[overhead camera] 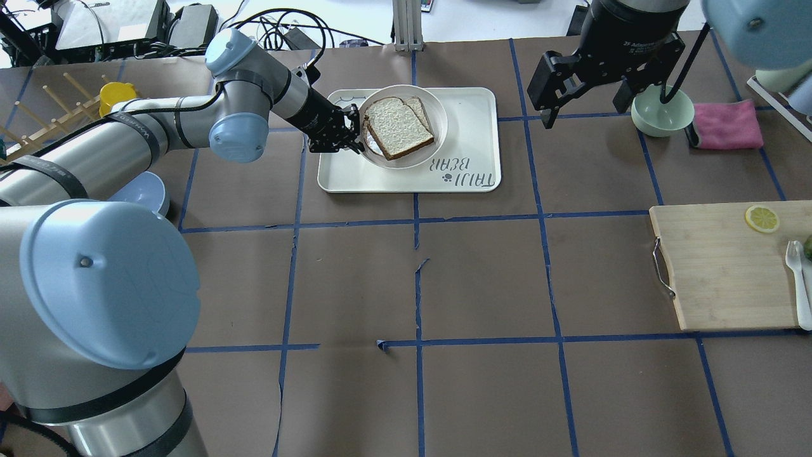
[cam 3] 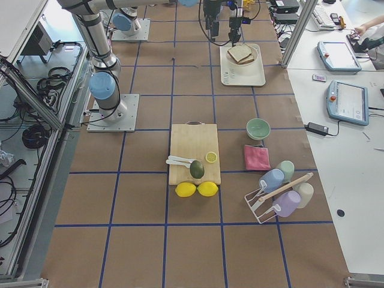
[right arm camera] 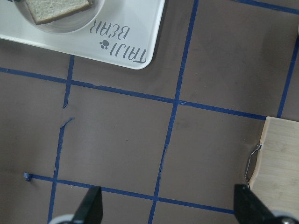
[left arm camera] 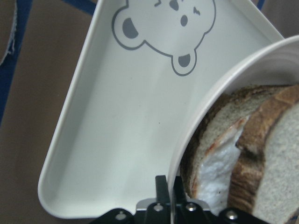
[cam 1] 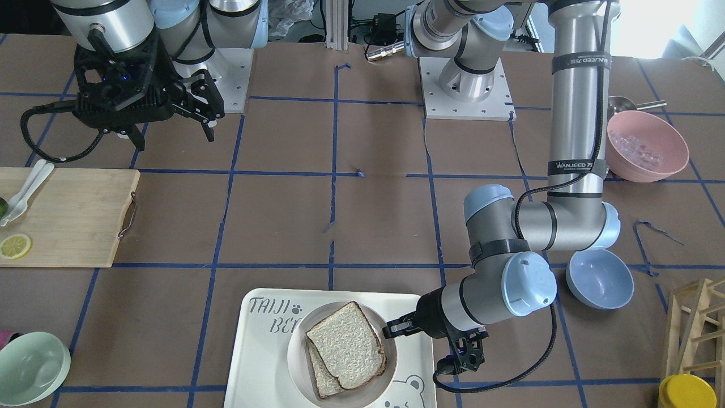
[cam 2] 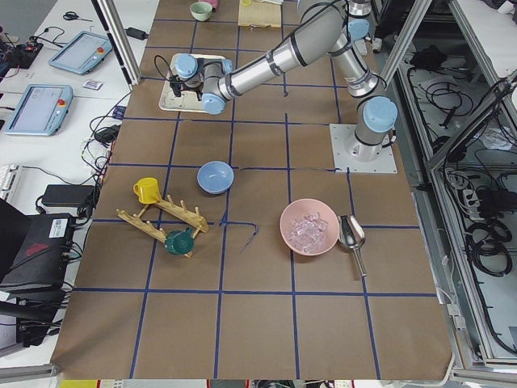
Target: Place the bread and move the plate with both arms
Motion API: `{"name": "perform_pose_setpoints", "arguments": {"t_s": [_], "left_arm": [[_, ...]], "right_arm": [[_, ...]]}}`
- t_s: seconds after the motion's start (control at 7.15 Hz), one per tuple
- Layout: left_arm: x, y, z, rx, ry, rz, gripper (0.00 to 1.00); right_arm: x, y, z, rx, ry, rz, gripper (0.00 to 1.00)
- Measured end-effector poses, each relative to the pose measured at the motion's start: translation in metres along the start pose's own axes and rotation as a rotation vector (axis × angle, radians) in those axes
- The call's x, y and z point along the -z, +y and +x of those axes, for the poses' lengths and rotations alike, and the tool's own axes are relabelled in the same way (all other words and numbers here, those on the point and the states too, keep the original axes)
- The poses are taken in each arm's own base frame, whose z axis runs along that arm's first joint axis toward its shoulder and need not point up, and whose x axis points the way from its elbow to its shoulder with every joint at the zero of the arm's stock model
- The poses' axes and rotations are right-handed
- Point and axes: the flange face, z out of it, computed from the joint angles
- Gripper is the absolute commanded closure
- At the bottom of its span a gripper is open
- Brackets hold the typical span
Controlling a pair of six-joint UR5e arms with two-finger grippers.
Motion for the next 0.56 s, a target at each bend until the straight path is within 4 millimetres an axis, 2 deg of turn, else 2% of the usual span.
{"name": "perform_pose_setpoints", "arguments": {"t_s": [0.14, 0.28, 0.56], "left_arm": [[-0.005, 0.000, 0.000, 0.003, -0.020, 0.002, 0.52], [-0.006, -0.001, -0.001, 0.005, -0.034, 0.007, 0.35], [0.009, 0.001, 0.009, -0.011, -0.037, 0.028, 0.16]], "right_arm": [[0.000, 0.000, 0.000, 0.000, 0.000, 0.000, 0.00], [0.000, 0.000, 0.000, 0.000, 0.000, 0.000, 0.00], [0.000, 0.000, 0.000, 0.000, -0.001, -0.002, 0.00]]}}
